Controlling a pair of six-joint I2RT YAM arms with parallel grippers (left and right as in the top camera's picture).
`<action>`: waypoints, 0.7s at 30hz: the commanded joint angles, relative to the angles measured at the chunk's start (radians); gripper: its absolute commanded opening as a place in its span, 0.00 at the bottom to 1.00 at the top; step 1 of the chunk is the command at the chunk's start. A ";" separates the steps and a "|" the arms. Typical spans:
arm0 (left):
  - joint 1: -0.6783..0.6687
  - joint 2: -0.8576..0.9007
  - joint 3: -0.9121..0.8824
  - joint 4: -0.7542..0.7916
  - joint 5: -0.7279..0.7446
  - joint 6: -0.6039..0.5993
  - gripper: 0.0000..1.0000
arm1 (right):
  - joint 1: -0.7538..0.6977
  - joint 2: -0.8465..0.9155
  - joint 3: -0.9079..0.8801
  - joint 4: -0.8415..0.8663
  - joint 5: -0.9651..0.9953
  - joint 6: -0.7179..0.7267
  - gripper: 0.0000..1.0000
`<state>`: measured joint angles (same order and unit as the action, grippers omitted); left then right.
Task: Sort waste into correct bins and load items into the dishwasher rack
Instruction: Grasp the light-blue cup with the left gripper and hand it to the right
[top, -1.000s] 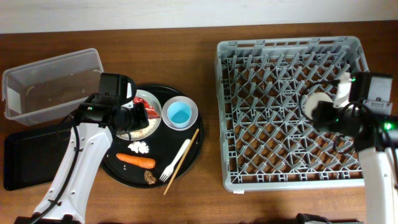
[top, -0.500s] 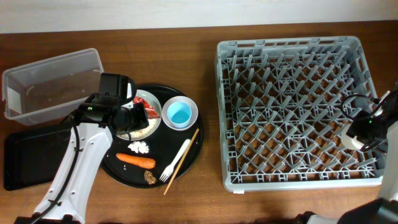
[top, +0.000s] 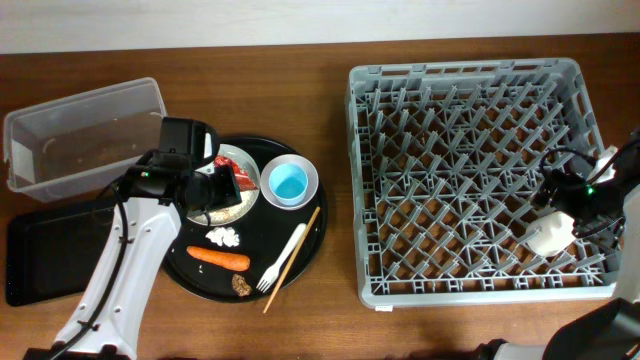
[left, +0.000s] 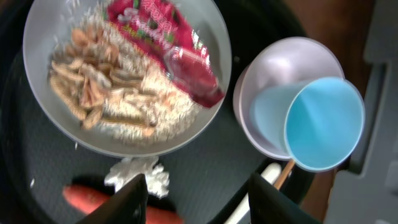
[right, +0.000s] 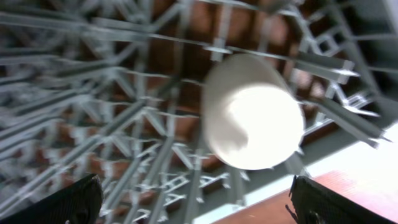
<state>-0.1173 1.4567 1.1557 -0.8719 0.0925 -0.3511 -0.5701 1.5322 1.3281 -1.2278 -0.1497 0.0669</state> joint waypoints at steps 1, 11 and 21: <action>0.001 -0.024 -0.003 0.067 -0.010 0.012 0.52 | 0.036 -0.101 0.052 -0.006 -0.224 -0.078 0.99; -0.111 0.100 -0.003 0.192 -0.010 0.011 0.52 | 0.240 -0.138 0.051 -0.003 -0.284 -0.123 0.99; -0.177 0.267 -0.003 0.278 -0.007 0.008 0.40 | 0.246 -0.129 0.050 -0.003 -0.254 -0.123 0.99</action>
<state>-0.2863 1.6836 1.1557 -0.6151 0.0856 -0.3523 -0.3317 1.3991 1.3663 -1.2301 -0.4126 -0.0494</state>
